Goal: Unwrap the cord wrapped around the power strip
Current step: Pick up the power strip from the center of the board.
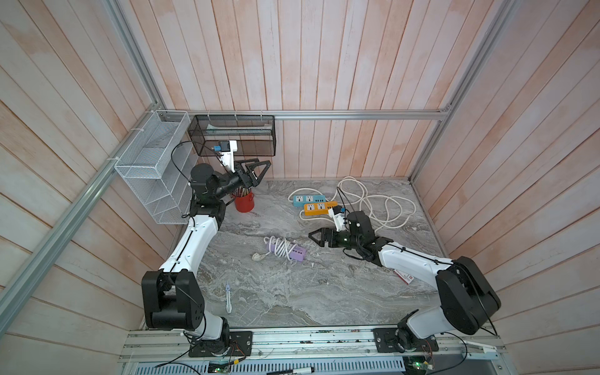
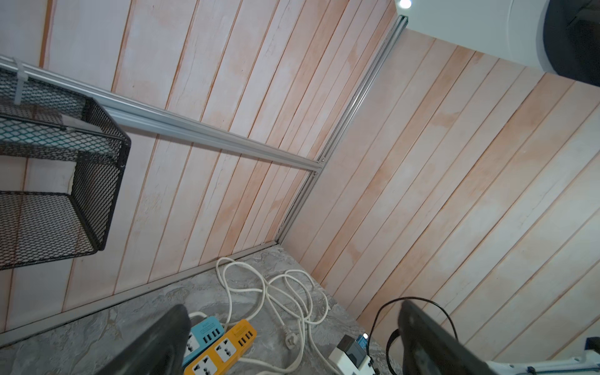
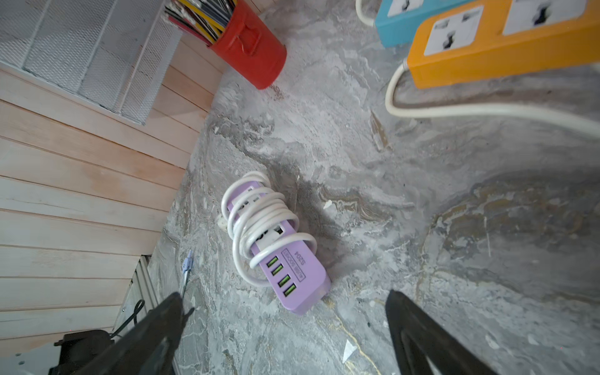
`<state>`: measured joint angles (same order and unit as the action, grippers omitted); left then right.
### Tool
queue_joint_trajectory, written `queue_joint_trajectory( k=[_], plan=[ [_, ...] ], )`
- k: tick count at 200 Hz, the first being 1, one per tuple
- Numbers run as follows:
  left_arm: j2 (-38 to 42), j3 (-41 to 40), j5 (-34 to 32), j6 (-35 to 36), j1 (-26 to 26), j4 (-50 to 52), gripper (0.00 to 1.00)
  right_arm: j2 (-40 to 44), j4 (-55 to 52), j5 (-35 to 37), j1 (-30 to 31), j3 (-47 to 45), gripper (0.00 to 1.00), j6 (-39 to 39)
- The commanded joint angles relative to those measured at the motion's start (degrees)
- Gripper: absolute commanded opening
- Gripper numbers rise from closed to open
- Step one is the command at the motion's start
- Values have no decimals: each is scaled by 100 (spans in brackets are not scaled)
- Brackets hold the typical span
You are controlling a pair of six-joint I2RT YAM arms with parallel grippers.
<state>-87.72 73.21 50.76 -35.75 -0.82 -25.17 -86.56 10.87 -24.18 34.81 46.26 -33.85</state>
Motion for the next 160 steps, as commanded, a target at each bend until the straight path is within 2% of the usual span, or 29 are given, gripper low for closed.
queue_joint_trajectory(
  k=[1, 14, 36, 65, 99, 128, 160],
  plan=[
    [-118, 73, 232, 109, 129, 212, 100, -107, -509, 482, 220, 219, 99, 333],
    [-115, 57, 314, 201, 143, 159, 100, -194, -429, 357, 200, 116, 99, 227],
    [-52, 45, 354, 364, 142, 228, 100, -371, -24, -282, 187, 6, 99, -181],
    [-147, 437, 359, 848, 134, 1112, 100, -444, 126, -338, 228, -60, 98, -342],
    [-44, 668, -43, 1817, 118, 2053, 100, -443, 190, -507, 237, -109, 99, -529],
    [70, 692, -406, 2440, 85, 2477, 100, -212, -356, 227, 439, -75, 98, -131],
    [170, 707, -1471, 3811, -114, 3276, 100, -35, -501, 391, 443, -118, 99, 21]
  ],
)
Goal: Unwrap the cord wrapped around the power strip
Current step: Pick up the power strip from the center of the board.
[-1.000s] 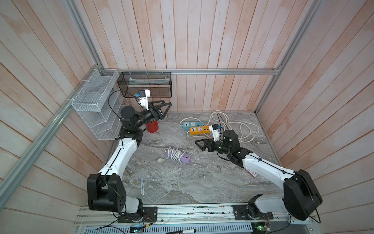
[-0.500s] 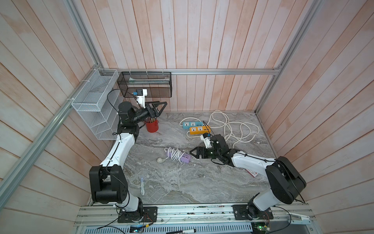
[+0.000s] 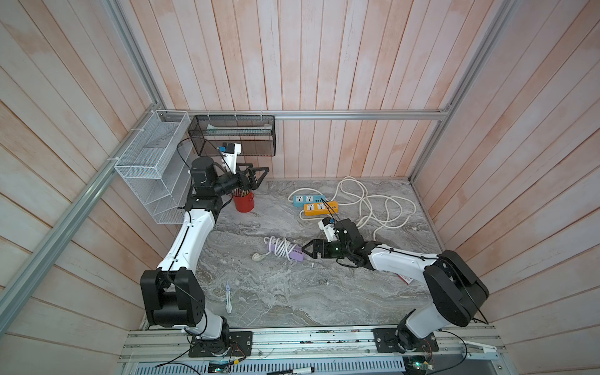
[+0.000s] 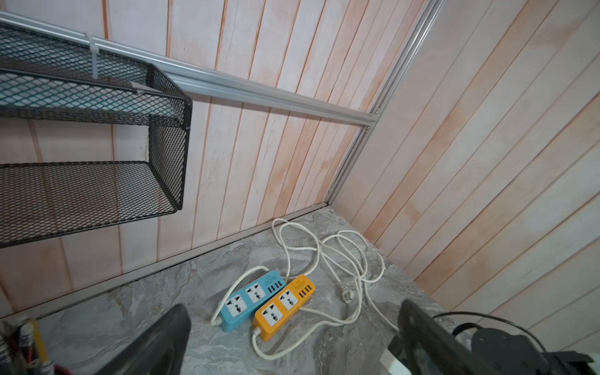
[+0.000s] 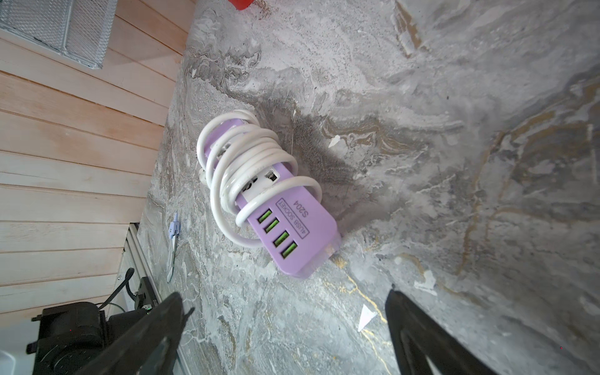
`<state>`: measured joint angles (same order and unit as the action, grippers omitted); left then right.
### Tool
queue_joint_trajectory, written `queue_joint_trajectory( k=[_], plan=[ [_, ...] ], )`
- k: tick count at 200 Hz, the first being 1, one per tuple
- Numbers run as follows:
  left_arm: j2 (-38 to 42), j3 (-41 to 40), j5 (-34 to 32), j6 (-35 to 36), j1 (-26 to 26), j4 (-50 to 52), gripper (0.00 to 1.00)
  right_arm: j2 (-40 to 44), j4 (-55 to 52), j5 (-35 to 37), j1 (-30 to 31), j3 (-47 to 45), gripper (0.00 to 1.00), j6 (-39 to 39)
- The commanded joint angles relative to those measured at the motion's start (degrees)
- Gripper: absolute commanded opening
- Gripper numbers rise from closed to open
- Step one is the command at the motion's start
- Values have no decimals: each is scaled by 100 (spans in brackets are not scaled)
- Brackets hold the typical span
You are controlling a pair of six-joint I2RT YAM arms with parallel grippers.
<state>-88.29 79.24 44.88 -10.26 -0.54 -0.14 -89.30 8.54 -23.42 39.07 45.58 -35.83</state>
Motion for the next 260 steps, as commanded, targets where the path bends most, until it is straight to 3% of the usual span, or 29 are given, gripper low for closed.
queue_joint_trajectory(
  k=[1, 42, 86, 95, 120, 146, 165, 186, 217, 260],
  plan=[
    [234, 97, -915, 1294, -154, 781, 100, 247, -275, 322, 19, -46, 99, 223],
    [443, -58, -1916, 1709, -274, 818, 100, 472, -1045, 1244, 338, 253, 99, 847],
    [427, 2, -2021, 1705, -272, 880, 100, 558, -1513, 3540, 1346, 459, 98, 1713],
    [424, 11, -2016, 1686, -272, 877, 100, 560, -1430, 3077, 1100, 421, 99, 1601],
    [438, 3, -2019, 1672, -272, 880, 100, 737, -255, 506, -2, -198, 99, 554],
    [448, 21, -2023, 1668, -272, 899, 100, 651, -195, -232, -261, -188, 99, -27],
    [444, 34, -1984, 1640, -272, 902, 100, 560, 1007, -1272, -527, -718, 99, -1069],
    [455, 26, -1975, 1638, -273, 893, 100, 321, 1409, -1696, -451, -863, 98, -1774],
    [481, 30, -1958, 1628, -272, 880, 100, 152, 1819, -1770, -238, -1224, 98, -2448],
    [524, -10, -1946, 1630, -272, 844, 100, -536, 3581, -1711, -205, -1435, 98, -3693]
  ],
)
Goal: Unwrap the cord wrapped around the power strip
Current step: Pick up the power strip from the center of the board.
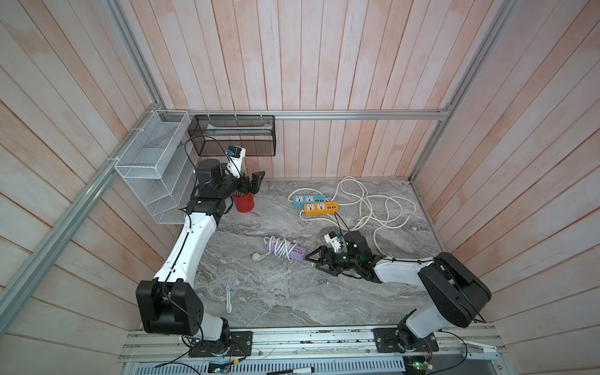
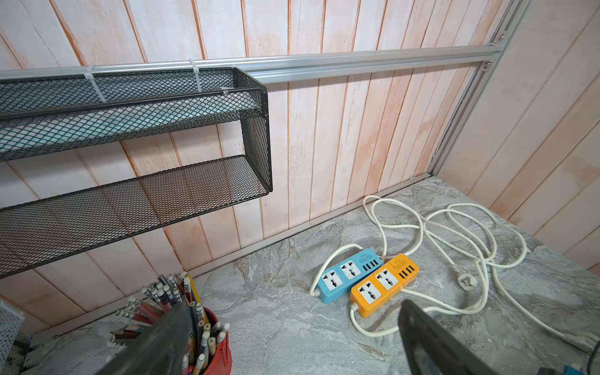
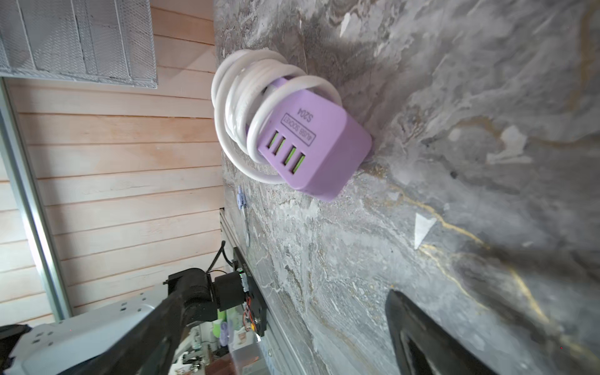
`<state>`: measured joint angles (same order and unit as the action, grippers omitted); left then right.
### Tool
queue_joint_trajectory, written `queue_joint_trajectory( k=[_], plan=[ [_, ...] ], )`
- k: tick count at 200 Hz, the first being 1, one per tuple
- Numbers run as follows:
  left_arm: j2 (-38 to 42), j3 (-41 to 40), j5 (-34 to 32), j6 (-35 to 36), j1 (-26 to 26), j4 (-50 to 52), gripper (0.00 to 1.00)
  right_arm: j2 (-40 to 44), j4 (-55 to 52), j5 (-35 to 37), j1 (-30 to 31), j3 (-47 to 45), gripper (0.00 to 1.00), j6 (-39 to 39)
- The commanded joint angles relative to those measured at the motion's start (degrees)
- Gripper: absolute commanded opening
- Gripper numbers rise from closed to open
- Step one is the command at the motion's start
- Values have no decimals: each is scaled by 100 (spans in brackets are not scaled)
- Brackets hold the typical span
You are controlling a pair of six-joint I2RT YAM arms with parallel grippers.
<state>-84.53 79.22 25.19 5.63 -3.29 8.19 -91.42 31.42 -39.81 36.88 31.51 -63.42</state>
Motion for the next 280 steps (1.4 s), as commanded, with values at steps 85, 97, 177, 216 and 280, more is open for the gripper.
queue_joint_trajectory(
  k=[85, 97, 177, 216, 280],
  plan=[
    [200, -48, 65, 33, 4, -61, 100, -672, 1653, 1611, 482, 13, 96, -2115],
    [205, -47, 80, 27, 7, -55, 100, -597, 1556, 2008, 617, -17, 96, -2264],
    [256, -91, 162, -9, 13, -149, 100, -943, 2520, 3787, 1319, -527, 92, -3522],
    [264, -108, 179, -15, 13, -160, 100, -1624, 3285, 3930, 1463, -158, 91, -3746],
    [277, -124, 214, -27, 30, -208, 100, -2081, 4024, 4349, 1642, -224, 74, -4153]
  ],
)
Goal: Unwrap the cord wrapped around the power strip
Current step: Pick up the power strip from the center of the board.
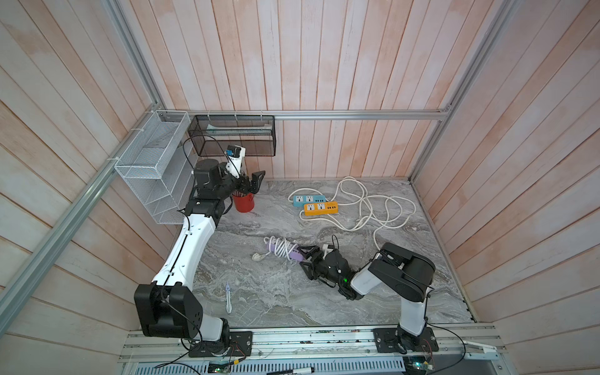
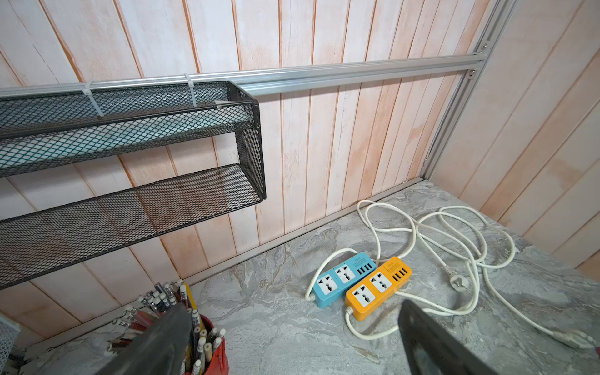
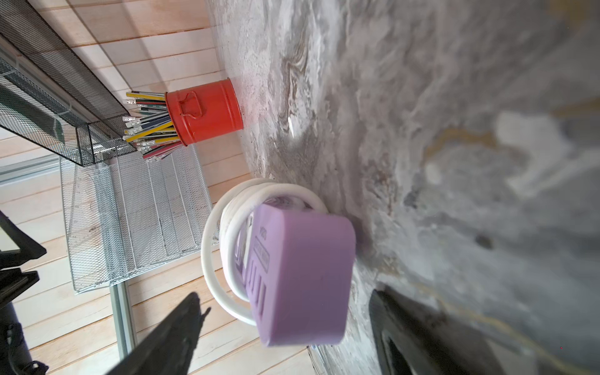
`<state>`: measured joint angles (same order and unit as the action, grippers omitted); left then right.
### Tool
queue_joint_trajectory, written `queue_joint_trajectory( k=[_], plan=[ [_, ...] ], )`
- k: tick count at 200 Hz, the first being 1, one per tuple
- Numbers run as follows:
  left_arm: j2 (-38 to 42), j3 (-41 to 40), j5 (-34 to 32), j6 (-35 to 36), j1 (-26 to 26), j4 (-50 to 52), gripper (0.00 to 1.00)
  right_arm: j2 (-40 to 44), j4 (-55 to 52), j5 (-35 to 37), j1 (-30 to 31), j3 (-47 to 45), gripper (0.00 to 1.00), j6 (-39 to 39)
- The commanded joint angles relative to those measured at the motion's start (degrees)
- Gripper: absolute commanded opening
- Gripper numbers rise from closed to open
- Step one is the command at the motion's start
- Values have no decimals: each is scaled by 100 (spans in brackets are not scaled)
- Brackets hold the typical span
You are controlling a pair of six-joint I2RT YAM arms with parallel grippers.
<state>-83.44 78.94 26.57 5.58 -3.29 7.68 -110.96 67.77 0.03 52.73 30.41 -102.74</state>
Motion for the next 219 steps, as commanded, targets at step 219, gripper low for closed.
queue_joint_trajectory(
  k=[219],
  plan=[
    [227, -147, 138, -33, 30, -224, 100, -784, 926, 537, 98, 176, 39, -282]
  ],
)
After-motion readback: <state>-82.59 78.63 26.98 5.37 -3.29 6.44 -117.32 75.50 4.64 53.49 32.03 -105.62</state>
